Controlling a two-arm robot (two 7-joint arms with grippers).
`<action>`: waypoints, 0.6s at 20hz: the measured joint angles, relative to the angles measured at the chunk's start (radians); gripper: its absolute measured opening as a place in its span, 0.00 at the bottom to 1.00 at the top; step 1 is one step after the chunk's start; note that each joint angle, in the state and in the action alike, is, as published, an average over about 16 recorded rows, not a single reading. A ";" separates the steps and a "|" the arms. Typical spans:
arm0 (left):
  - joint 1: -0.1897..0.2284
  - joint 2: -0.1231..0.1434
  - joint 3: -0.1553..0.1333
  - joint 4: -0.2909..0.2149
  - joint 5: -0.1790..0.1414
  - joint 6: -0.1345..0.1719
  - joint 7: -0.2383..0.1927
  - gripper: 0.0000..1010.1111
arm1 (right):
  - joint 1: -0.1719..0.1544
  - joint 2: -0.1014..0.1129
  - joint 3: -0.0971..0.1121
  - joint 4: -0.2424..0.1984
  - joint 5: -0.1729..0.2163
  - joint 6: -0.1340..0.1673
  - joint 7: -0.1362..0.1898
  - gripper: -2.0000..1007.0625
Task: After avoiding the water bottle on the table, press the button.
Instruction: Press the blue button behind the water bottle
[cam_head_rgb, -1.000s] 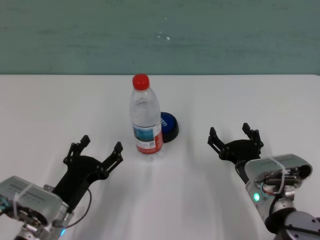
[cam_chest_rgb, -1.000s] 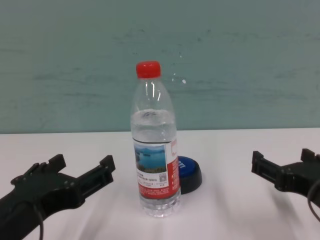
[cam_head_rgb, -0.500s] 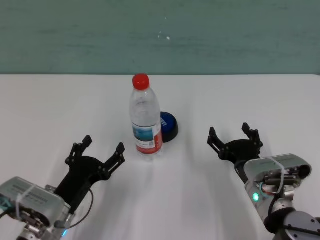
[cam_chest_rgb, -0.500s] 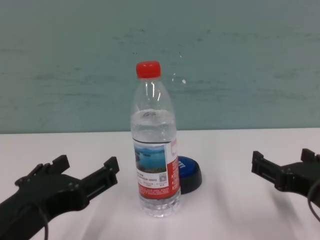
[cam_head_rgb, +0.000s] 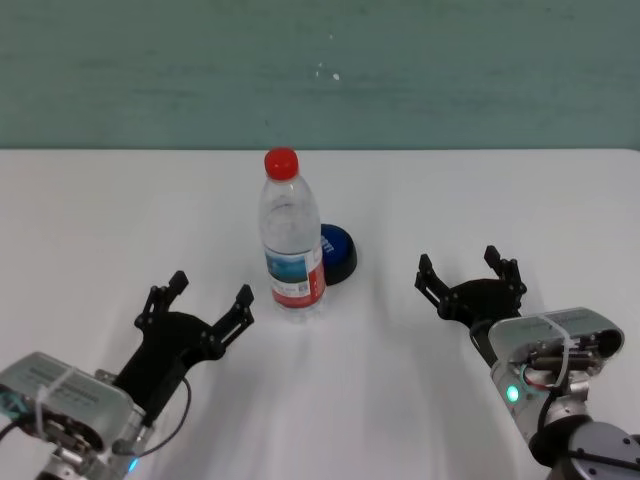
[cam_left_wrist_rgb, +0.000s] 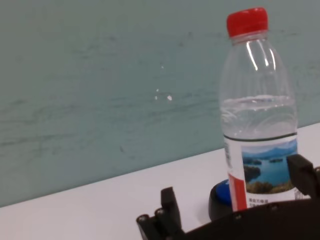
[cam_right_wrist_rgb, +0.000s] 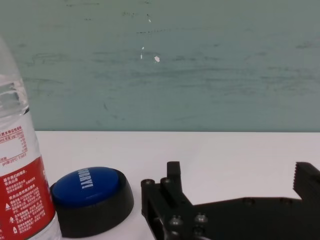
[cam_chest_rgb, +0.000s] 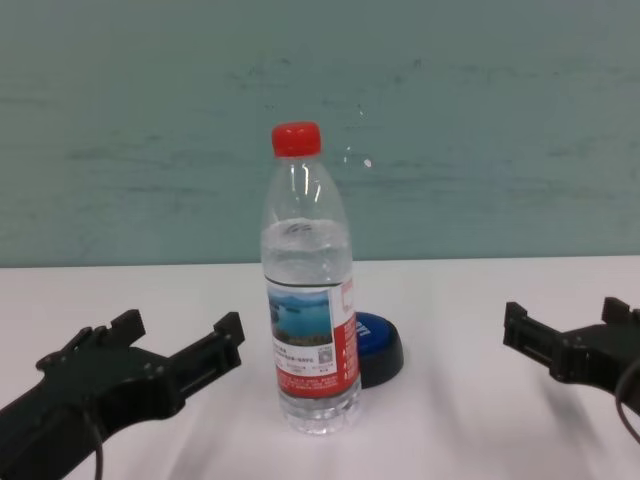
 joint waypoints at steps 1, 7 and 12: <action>-0.001 0.000 -0.001 0.000 -0.001 0.001 0.001 1.00 | 0.000 0.000 0.000 0.000 0.000 0.000 0.000 1.00; -0.004 -0.001 -0.009 0.001 -0.006 0.010 0.004 1.00 | 0.000 0.000 0.000 0.000 0.000 0.000 0.000 1.00; -0.005 0.000 -0.018 0.000 -0.014 0.017 0.004 1.00 | 0.000 0.000 0.000 0.000 0.000 0.000 0.000 1.00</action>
